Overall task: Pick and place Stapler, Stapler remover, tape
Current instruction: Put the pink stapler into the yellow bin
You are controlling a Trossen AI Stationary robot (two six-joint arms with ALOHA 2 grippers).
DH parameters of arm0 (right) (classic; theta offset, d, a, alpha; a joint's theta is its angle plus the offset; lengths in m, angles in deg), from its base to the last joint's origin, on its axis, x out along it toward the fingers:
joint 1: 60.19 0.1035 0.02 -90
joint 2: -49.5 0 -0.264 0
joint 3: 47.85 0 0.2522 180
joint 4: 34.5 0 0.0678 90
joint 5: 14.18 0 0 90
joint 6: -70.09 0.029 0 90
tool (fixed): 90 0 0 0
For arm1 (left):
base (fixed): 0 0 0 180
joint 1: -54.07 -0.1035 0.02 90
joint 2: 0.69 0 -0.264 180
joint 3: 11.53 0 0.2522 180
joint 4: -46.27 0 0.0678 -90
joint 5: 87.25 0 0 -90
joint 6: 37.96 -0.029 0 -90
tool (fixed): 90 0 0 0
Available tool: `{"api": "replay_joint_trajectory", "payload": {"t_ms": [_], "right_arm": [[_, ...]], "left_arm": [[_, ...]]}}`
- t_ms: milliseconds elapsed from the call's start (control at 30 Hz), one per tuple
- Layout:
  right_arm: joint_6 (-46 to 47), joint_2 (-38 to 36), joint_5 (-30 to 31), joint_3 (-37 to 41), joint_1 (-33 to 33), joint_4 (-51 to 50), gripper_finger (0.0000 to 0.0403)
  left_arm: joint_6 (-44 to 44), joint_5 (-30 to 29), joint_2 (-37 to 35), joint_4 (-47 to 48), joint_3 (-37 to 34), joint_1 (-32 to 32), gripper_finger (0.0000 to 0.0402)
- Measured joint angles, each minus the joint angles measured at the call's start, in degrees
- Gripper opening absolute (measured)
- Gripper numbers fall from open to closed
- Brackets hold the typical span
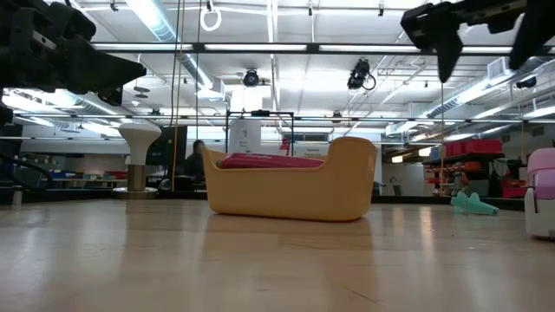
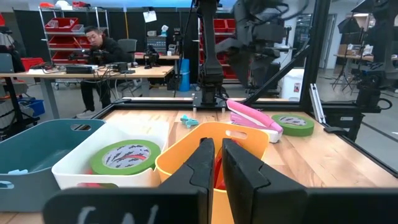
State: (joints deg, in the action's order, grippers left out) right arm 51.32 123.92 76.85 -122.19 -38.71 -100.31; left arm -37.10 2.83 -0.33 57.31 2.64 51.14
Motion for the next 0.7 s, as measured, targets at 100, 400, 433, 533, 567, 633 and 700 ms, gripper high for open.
{"api": "replay_joint_trajectory", "payload": {"t_ms": [100, 400, 433, 533, 567, 633, 700], "right_arm": [[2.2, 1.7, -0.6, 0.0, 2.3, -0.2, 0.0275], [2.0, 8.0, -1.5, 0.0, 7.3, -0.6, 0.0275], [2.0, 8.6, -1.5, 0.0, 7.5, -0.6, 0.0275], [1.9, 10.2, -1.5, 0.0, 7.7, -0.7, 0.0275], [1.9, 10.7, -1.5, 0.0, 7.8, -0.7, 0.0275], [1.8, 11.8, -1.5, 0.0, 7.8, -0.7, 0.0275], [1.7, 13.1, -1.3, 0.2, 7.8, -0.6, 0.0275]], "left_arm": [[0.0, 0.0, 0.0, 0.0, 0.0, 0.0, 0.0037], [0.0, 0.0, 0.0, 0.0, 0.0, 0.0, 0.0037], [0.0, 0.0, 0.0, 0.0, 0.0, 0.0, 0.0037], [0.0, 0.0, 0.0, 0.0, 0.0, 0.0, 0.0037], [0.0, 0.0, 0.0, 0.0, 0.0, 0.0, 0.0037], [0.0, 0.0, 0.0, 0.0, 0.0, 0.0, 0.0037], [0.0, 0.0, 0.0, 0.0, 0.0, 0.0, 0.0037]]}}
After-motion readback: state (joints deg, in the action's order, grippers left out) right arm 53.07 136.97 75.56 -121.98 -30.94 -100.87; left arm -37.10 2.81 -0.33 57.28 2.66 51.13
